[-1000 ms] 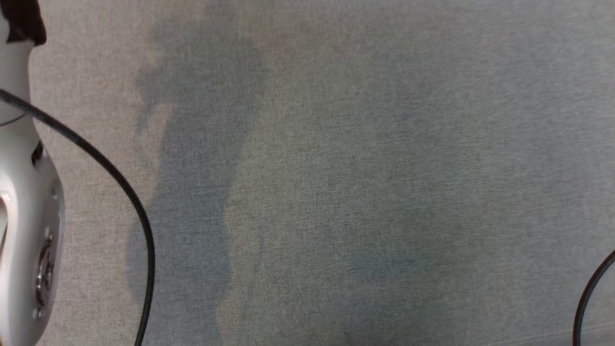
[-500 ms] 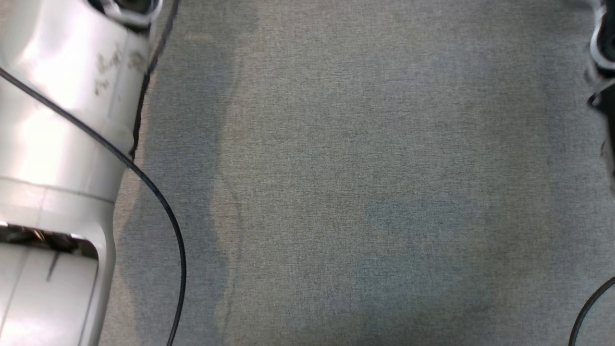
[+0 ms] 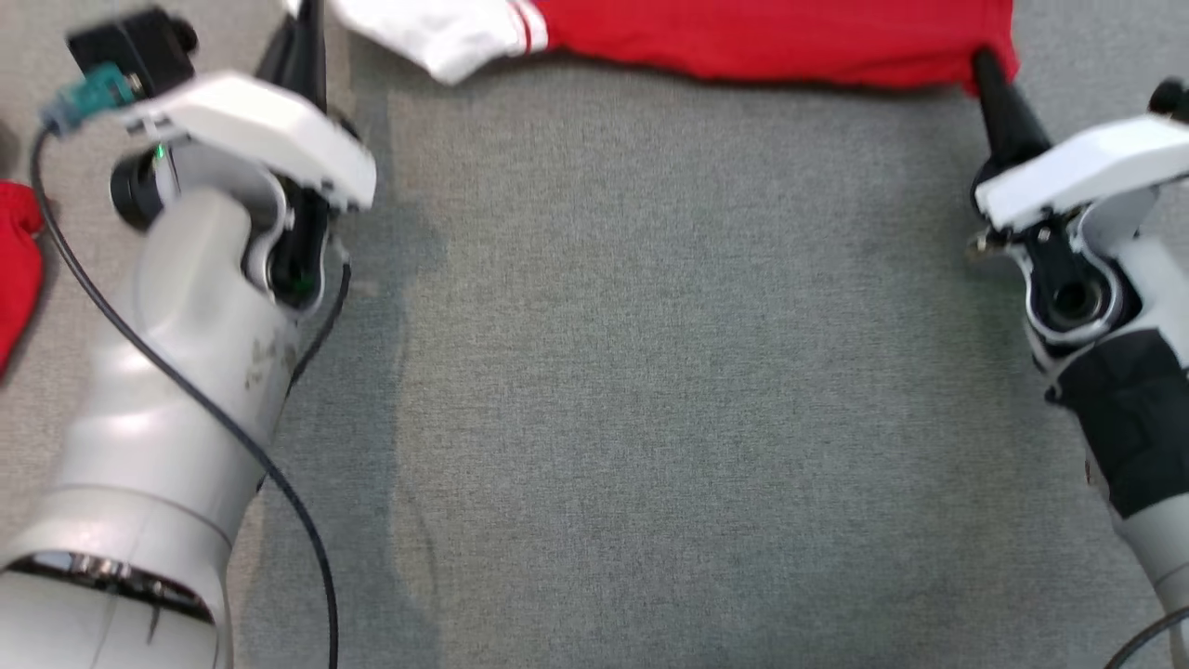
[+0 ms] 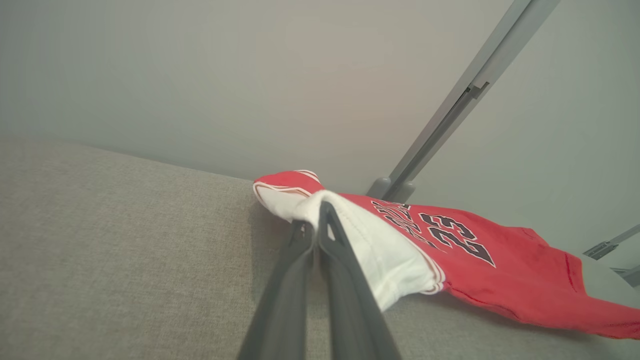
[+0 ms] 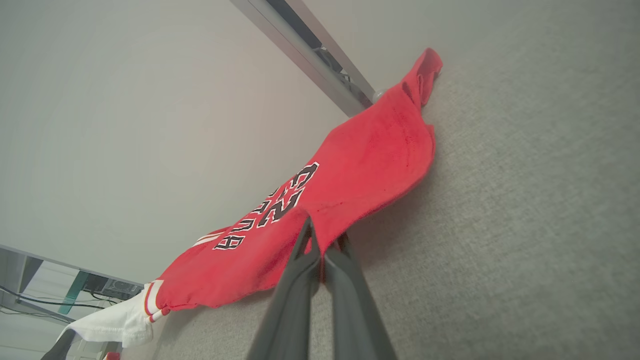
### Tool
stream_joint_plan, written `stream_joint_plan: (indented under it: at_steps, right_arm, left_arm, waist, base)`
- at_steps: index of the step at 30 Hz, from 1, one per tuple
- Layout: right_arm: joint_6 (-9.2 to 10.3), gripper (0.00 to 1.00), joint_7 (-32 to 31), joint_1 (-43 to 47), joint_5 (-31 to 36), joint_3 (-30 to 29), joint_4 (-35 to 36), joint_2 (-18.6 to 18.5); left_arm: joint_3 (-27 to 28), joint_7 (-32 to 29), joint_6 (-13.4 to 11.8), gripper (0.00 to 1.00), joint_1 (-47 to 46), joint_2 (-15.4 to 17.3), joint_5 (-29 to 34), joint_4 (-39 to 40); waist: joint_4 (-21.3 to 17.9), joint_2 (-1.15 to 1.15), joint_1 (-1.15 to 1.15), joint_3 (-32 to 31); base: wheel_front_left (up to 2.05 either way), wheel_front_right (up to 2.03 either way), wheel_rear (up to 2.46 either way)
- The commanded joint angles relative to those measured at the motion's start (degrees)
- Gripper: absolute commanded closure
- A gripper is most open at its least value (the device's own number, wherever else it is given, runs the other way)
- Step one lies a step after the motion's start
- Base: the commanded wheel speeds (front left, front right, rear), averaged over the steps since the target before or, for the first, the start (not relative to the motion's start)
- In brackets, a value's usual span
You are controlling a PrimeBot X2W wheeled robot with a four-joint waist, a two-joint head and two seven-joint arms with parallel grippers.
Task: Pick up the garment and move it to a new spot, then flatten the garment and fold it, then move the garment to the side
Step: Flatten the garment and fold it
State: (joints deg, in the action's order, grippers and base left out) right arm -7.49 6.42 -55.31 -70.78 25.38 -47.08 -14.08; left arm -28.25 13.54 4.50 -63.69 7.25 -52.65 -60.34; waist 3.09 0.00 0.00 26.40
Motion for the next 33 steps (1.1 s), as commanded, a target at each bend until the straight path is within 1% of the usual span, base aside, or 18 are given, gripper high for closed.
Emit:
stream_joint_plan:
  at_steps: [1,6,13,21,23,25,28,33]
  right_arm:
    - [0.0,1.0,-0.24,1.73,-0.55,0.87,-1.02,-0.49]
    - [0.0,1.0,0.09,4.53,-1.29,3.37,-3.87,-0.26]
    - [0.0,1.0,0.3,6.19,-1.78,6.16,-6.86,0.15]
    - [0.0,1.0,0.32,8.77,-2.78,8.35,-10.18,-1.36]
    - [0.01,1.0,0.26,9.44,-2.71,9.1,-10.79,-1.83]
    - [0.01,1.0,0.04,10.21,-2.91,9.75,-10.88,-2.24]
    - [0.01,1.0,0.0,11.3,-3.46,10.26,-10.83,-3.15]
    - [0.01,1.0,0.45,13.03,-4.03,11.21,-11.06,-4.52]
  left_arm:
    - [-0.77,-0.02,0.34,1.0,1.84,0.8,0.91,-1.17]
    - [-2.99,-1.86,1.44,1.0,6.58,0.64,1.42,-3.07]
    - [-4.77,-3.99,1.96,1.0,10.52,0.94,1.81,-4.93]
    - [-7.32,-7.93,2.69,1.0,15.75,1.3,1.52,-5.2]
    - [-6.43,-9.97,2.89,1.0,17.42,0.82,-0.71,-4.74]
    - [-4.25,-14.07,2.95,1.0,19.03,-0.12,-4.83,-3.19]
    - [-4.12,-17.6,2.95,1.0,21.03,1.88,-7.22,0.26]
    - [-3.65,-21.83,2.97,1.0,24.53,3.9,-10.64,5.75]
  waist:
    - [0.11,0.0,0.0,-2.48]
    - [0.39,0.0,0.0,-5.4]
    - [0.83,0.0,0.0,-8.42]
    - [1.05,0.0,0.0,-12.9]
    - [1.12,0.0,0.0,-13.89]
    - [1.19,0.0,0.0,-14.82]
    - [1.26,0.0,0.0,-15.95]
    - [1.45,0.0,0.0,-17.57]
  base:
    - [0.0,0.0,0.0]
    - [0.0,0.0,0.0]
    - [0.0,0.0,0.0]
    - [0.0,0.0,0.0]
    - [0.0,0.0,0.0]
    - [0.0,0.0,0.0]
    - [0.0,0.0,0.0]
    - [0.0,0.0,0.0]
